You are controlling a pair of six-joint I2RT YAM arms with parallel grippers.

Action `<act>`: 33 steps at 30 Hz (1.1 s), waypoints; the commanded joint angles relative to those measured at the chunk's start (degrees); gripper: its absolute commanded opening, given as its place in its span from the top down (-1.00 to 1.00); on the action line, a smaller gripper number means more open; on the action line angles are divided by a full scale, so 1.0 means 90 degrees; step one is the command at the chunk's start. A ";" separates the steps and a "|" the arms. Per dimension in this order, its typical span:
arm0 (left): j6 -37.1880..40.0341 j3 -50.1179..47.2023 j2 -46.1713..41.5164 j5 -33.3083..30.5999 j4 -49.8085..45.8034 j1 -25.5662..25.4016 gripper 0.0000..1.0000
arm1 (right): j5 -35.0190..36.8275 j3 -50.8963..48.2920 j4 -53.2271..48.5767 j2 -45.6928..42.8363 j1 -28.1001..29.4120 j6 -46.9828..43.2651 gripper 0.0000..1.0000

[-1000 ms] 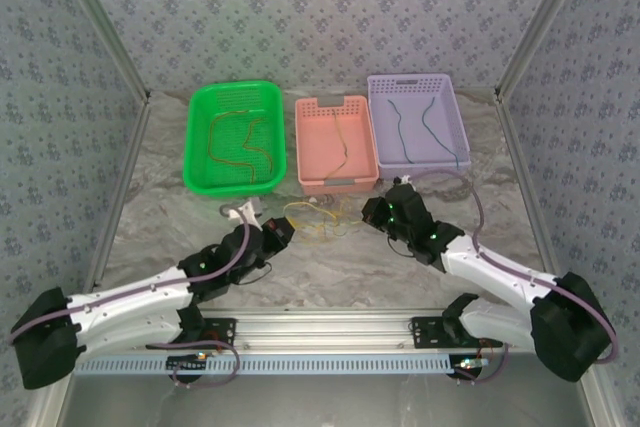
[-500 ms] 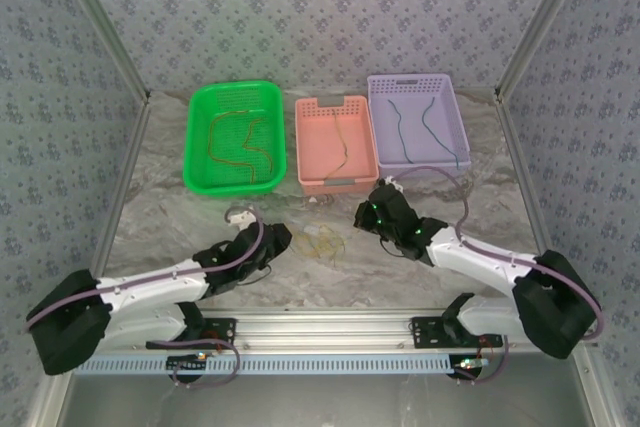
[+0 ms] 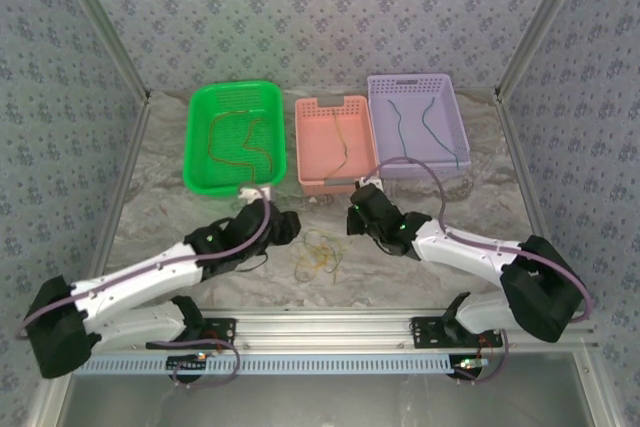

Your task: Untangle the cables

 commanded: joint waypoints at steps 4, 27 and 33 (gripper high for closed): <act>0.3209 0.0853 0.1509 0.0669 -0.0461 -0.0362 -0.05 | -0.0566 0.0210 0.0079 0.0255 -0.0315 -0.0544 1.00; 0.7122 0.0462 0.2956 0.0624 0.2570 -0.1017 -0.46 | -0.3337 0.1167 -0.0559 0.1393 -0.1556 -0.1388 1.00; 0.7151 0.0689 0.3357 0.0391 0.2838 -0.1013 -0.40 | -0.3378 0.1178 -0.0592 0.1371 -0.1559 -0.1390 1.00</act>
